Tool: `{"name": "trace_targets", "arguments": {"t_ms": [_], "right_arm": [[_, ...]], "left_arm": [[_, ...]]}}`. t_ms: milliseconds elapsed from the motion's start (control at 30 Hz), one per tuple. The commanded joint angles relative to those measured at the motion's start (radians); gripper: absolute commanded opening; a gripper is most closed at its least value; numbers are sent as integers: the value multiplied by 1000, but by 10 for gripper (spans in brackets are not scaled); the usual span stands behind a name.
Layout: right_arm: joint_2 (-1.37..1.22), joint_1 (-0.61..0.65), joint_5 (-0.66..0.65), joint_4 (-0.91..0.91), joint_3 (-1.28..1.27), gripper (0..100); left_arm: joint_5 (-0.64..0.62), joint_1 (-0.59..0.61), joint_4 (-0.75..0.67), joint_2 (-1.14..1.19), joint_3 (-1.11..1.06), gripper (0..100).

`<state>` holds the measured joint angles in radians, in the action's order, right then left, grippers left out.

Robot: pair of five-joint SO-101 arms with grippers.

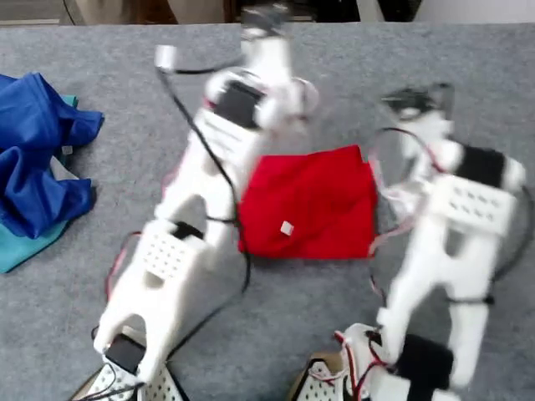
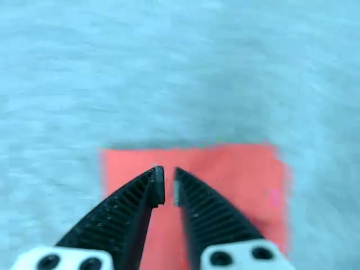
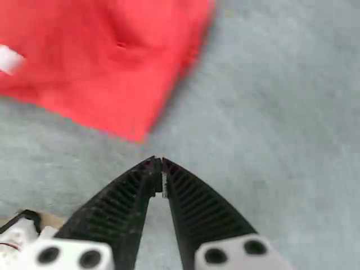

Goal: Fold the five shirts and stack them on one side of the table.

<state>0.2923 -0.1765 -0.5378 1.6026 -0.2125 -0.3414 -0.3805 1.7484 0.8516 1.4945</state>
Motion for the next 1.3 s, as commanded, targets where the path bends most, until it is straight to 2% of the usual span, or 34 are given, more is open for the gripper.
{"name": "trace_targets", "arguments": {"t_ms": [0,133,233,400,500,600,800,900,1067,1267], "right_arm": [[-117,157,40,-28,116,4],[-332,268,49,-12,257,3],[-501,320,104,-5,372,3],[-745,354,143,17,596,3],[-863,361,150,52,725,3],[-946,363,155,103,846,3],[-1026,363,150,175,998,3],[-1052,363,149,175,997,3],[-1076,357,147,183,978,2],[-974,355,144,183,766,2]], "left_arm": [[15,157,17,-48,-135,19],[95,250,17,-151,-413,18],[184,258,15,-277,-649,19],[204,259,-74,-529,-1030,19],[216,261,-201,-673,-1303,19],[230,298,-405,-777,-1603,19],[256,374,-772,-837,-2064,19],[250,400,-850,-855,-2136,19],[249,405,-850,-858,-2119,19],[249,408,-850,-857,-2119,19]]}}
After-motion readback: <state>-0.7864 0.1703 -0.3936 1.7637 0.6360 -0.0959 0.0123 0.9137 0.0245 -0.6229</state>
